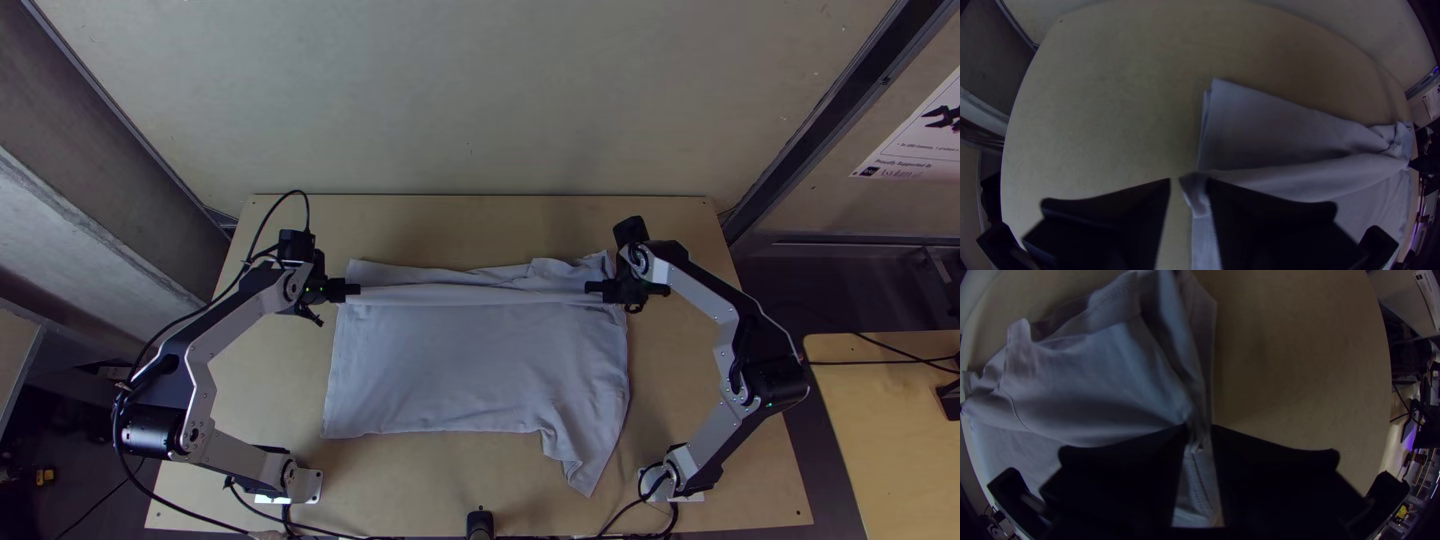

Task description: Fold the t-shirt

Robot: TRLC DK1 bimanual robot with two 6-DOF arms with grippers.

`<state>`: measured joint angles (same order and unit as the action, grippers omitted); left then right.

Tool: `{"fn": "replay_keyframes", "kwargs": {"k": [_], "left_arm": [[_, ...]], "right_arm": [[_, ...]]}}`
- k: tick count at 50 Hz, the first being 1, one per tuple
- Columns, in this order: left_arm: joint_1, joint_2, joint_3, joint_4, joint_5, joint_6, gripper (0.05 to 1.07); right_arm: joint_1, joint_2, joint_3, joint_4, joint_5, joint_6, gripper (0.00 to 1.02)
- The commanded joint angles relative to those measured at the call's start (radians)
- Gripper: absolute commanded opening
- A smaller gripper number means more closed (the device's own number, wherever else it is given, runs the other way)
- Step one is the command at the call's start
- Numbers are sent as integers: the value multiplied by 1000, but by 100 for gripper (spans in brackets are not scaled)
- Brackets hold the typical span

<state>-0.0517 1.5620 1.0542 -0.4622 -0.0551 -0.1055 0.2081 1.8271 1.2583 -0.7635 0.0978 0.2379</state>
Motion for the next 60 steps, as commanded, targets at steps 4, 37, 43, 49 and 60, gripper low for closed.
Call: {"fn": "replay_keyframes", "kwargs": {"k": [4, 37, 43, 49, 60], "left_arm": [[53, 26, 40, -82, 46, -13, 102], [75, -289, 52, -431, 143, 102, 102], [64, -376, -72, -477, 133, 173, 102], [18, -441, -183, -526, 109, 196, 102], [-77, -474, -241, -710, 63, 210, 102]], "right_arm": [[-30, -43, -22, -30, 11, 6, 85], [-6, -404, 104, -430, 10, 167, 98], [17, -425, 112, -517, -15, 276, 98], [42, -430, 115, -562, -50, 314, 98], [132, -425, 93, -642, -58, 313, 98]]}}
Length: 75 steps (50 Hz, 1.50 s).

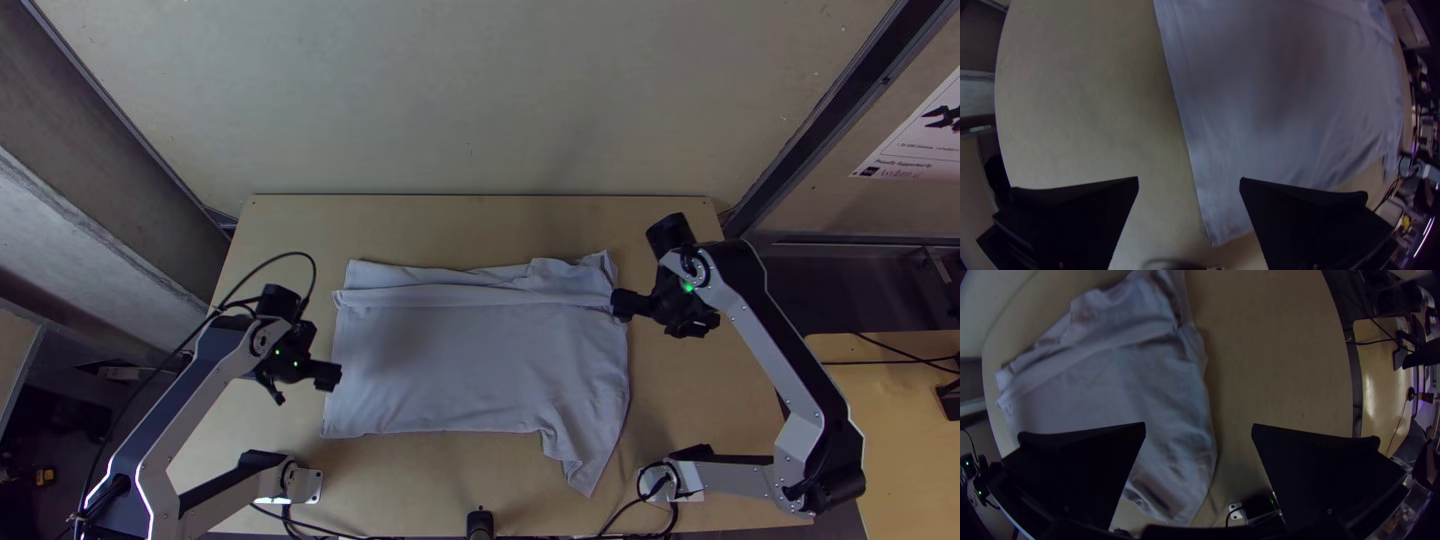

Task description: Fold the t-shirt

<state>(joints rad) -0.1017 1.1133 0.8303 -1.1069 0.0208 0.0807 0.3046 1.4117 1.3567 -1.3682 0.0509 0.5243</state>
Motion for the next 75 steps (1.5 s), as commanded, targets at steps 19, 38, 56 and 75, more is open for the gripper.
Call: {"fn": "replay_keyframes", "kwargs": {"k": [19, 38, 56, 75], "left_arm": [[-197, 20, -91, -199, -64, -10, 102], [-260, 226, -94, -172, -70, -48, 102], [-322, 338, -96, -84, -93, -93, 62], [-403, 304, -72, -11, -67, -99, 8]], "right_arm": [[67, 23, -108, -60, -52, 20, 98], [74, 7, -255, -14, -102, -9, 97], [76, -17, -412, 31, -152, -56, 95], [153, 9, -554, 38, -203, -58, 95]]}}
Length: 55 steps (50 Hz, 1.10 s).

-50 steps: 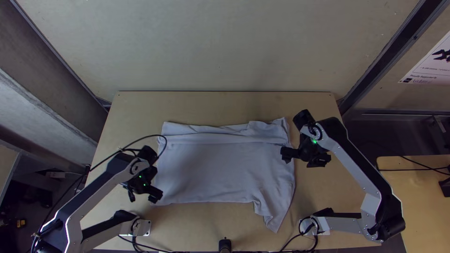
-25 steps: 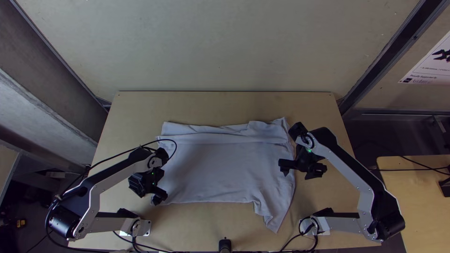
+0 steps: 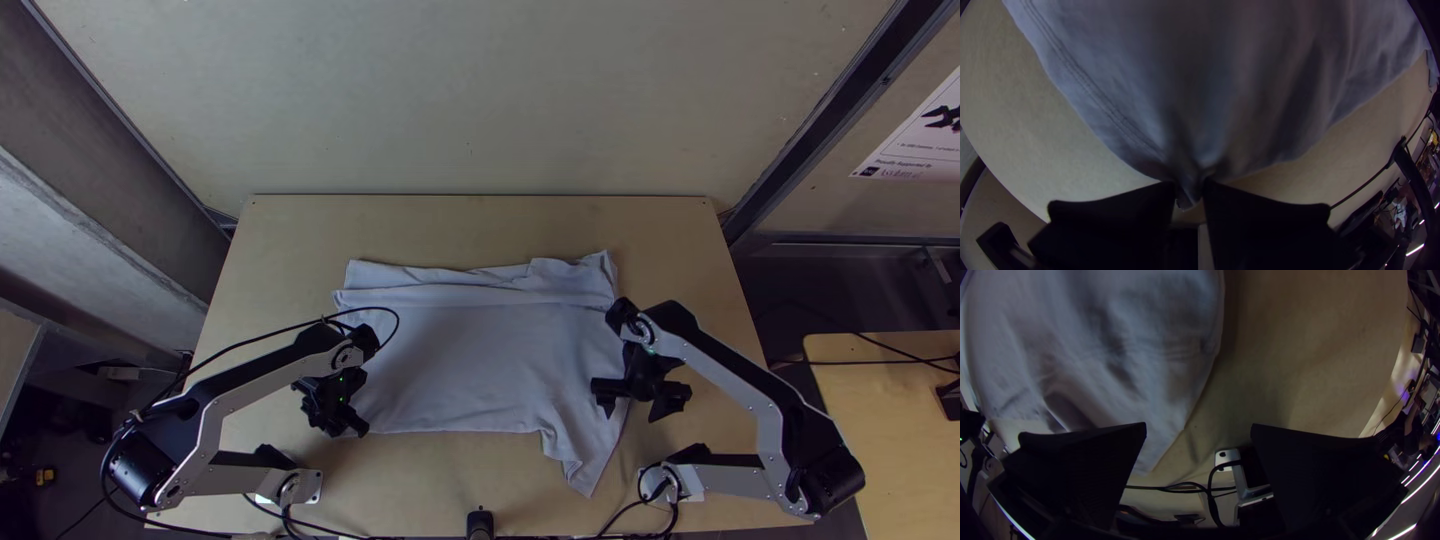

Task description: Fold the t-shirt

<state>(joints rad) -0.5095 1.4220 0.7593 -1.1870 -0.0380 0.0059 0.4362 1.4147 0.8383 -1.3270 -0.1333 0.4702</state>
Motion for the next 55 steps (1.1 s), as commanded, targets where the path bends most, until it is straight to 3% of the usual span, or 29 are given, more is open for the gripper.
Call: {"fn": "replay_keyframes", "kwargs": {"k": [1, 14, 23, 25, 28, 31, 32, 34, 42, 51, 55], "left_arm": [[5, -8, -2, 69, -7, -24, 8], [31, -17, -8, 82, -5, -41, 8], [35, -26, -3, 81, -5, -43, 8], [35, -31, 0, 81, -5, -43, 8], [40, -35, 2, 81, -7, -43, 8], [45, -34, 3, 82, -7, -43, 8], [46, -34, 5, 82, -7, -43, 8], [48, -34, 6, 82, -7, -43, 8], [60, -44, 31, 84, -5, -44, 8], [112, -77, 86, 81, 6, -37, 8], [129, -97, 98, 79, 6, -27, 8]], "right_arm": [[21, 9, -41, 0, -23, -5, 95], [30, 112, -88, 64, -111, -50, 92], [82, 170, -107, 100, -152, -59, 83], [110, 167, -107, 112, -150, -61, 68], [134, 153, -111, 157, -140, -59, 38], [162, 142, -127, 219, -69, -48, 7], [176, 139, -130, 235, -35, -44, 2], [207, 139, -134, 235, -3, -28, 3], [211, 69, -131, 227, 15, -18, 3], [144, -49, -81, 140, 50, -27, 3], [88, -82, -56, 98, 66, -61, 3]]}}
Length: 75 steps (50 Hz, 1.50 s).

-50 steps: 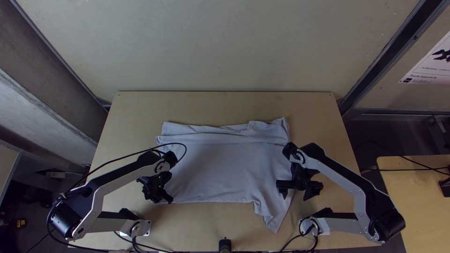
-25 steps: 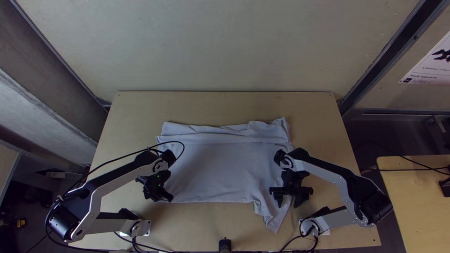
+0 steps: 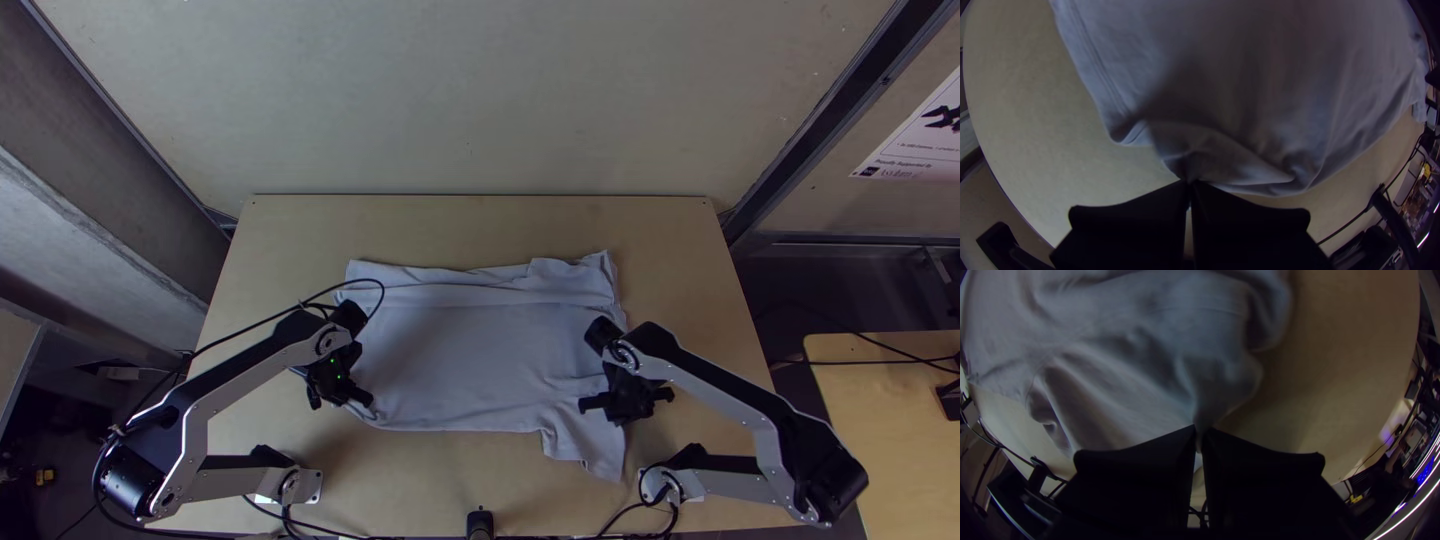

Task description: Fold the t-shirt

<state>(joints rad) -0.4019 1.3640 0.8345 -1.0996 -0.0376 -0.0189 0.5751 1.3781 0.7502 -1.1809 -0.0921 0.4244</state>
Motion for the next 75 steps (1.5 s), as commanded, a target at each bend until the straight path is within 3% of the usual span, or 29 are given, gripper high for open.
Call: {"fn": "replay_keyframes", "kwargs": {"k": [1, 12, 18, 42, 75], "left_arm": [[29, -43, 26, -9, 7, 4, 8], [164, -74, 37, -16, 8, 100, 8], [230, -72, 77, -43, 8, 135, 8], [258, 14, 267, 20, 8, 145, 8], [313, 391, 696, 52, 8, 201, 8]], "right_arm": [[-63, -50, 37, -54, 28, -22, 3], [-224, -71, 89, -75, 80, -111, 3], [-270, -67, 149, -75, 84, -122, 3], [-316, 91, 423, -75, 91, -127, 3], [-405, 553, 911, -63, 100, -180, 3]]}}
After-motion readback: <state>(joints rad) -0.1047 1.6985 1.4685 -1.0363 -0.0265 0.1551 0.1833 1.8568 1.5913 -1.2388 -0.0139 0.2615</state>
